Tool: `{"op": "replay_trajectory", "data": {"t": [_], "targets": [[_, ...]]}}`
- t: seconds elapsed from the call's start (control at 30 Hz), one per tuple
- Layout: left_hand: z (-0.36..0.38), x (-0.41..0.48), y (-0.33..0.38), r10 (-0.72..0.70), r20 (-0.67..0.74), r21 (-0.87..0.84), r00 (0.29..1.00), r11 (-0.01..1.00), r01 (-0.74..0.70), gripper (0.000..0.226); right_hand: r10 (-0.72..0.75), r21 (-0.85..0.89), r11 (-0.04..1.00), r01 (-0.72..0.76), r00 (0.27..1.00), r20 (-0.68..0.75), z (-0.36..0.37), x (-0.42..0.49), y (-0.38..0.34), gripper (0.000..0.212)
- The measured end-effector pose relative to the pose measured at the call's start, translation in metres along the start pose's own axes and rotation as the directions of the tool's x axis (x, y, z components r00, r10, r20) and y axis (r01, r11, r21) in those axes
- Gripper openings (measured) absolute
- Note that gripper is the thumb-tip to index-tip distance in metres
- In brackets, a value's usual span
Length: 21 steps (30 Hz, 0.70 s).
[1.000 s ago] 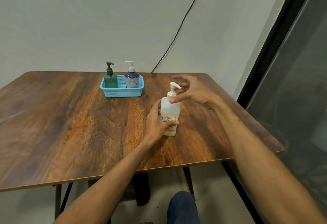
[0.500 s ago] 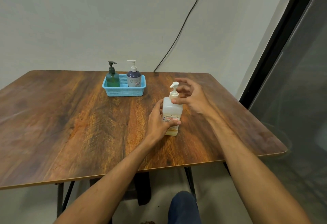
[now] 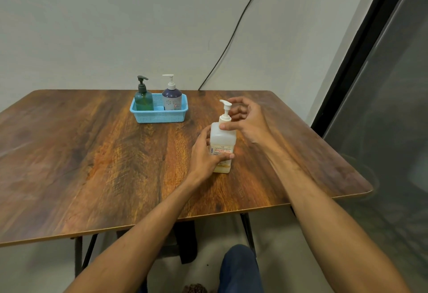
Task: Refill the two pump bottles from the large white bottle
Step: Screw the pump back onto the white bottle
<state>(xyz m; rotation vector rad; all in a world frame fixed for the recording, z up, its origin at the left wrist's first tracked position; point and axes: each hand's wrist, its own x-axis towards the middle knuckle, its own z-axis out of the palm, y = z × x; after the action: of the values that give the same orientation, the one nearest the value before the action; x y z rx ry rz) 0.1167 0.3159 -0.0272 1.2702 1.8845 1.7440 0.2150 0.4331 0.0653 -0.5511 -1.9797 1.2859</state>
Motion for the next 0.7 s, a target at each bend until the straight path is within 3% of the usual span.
{"op": "replay_trajectory", "data": {"t": [0.17,0.4,0.57,0.7], "targets": [[0.0,0.001,0.001,-0.001,-0.002,0.001,1.0,1.0,0.001,0.094,-0.008,0.043,0.999,0.007,1.0,0.028,0.001,0.0,-0.004,0.091],[-0.001,0.001,-0.001,0.005,-0.008,0.01,1.0,1.0,-0.005,0.093,-0.045,-0.069,0.997,0.039,0.996,-0.083,0.016,-0.002,-0.004,0.071],[-0.001,0.002,0.001,-0.015,0.001,0.003,1.0,1.0,0.015,0.097,0.007,0.054,0.999,-0.005,1.0,-0.024,0.007,-0.002,-0.003,0.102],[0.0,0.002,0.001,-0.021,0.005,-0.004,1.0,1.0,0.021,0.095,-0.002,0.01,1.0,0.002,0.997,-0.074,0.009,-0.003,-0.004,0.097]]}}
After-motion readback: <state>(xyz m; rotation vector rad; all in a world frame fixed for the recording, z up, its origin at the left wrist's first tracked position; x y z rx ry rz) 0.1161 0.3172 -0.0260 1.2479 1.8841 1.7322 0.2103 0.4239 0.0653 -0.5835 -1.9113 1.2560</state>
